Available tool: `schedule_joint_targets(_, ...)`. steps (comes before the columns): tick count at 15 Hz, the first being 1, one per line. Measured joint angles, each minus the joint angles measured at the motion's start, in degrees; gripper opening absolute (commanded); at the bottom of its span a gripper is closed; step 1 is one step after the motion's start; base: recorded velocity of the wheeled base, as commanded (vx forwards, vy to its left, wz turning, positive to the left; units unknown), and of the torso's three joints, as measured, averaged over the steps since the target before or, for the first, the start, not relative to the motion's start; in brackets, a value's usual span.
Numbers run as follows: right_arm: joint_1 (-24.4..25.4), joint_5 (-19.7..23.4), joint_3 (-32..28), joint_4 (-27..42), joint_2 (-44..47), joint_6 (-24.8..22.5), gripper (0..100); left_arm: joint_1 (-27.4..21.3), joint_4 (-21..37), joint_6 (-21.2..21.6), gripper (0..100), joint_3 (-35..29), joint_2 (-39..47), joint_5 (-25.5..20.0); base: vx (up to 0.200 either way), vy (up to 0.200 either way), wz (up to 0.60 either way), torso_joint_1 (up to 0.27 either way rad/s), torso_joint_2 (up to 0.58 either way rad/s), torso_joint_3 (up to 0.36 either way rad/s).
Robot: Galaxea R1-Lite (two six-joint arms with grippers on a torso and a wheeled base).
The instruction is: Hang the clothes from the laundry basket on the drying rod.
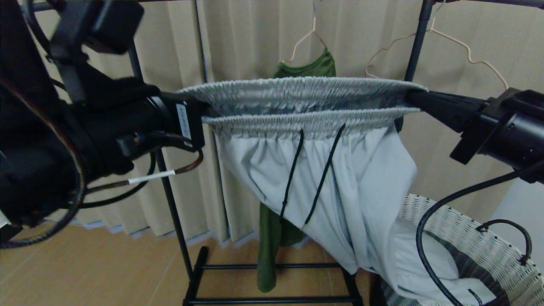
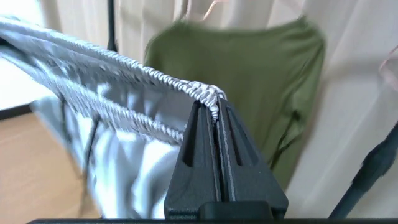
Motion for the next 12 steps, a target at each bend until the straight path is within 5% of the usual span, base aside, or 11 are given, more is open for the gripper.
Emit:
schedule_joint_targets(3,-0.4,0.0,-1.4,-0.1,0.9,0.0,0,0.1,3.8,0.9,0,-4.0,-1.0,0.1,0.0,0.0,0.0,0.0,0.0,0.0)
schedule_joint_targets(12,-0.5,-0.2,-0.9,-1.3,2.7,0.0,0,0.1,3.4,0.7,0,0.5,-1.4,0.4,0.0,0.0,0.0,0.0,0.0,0.0)
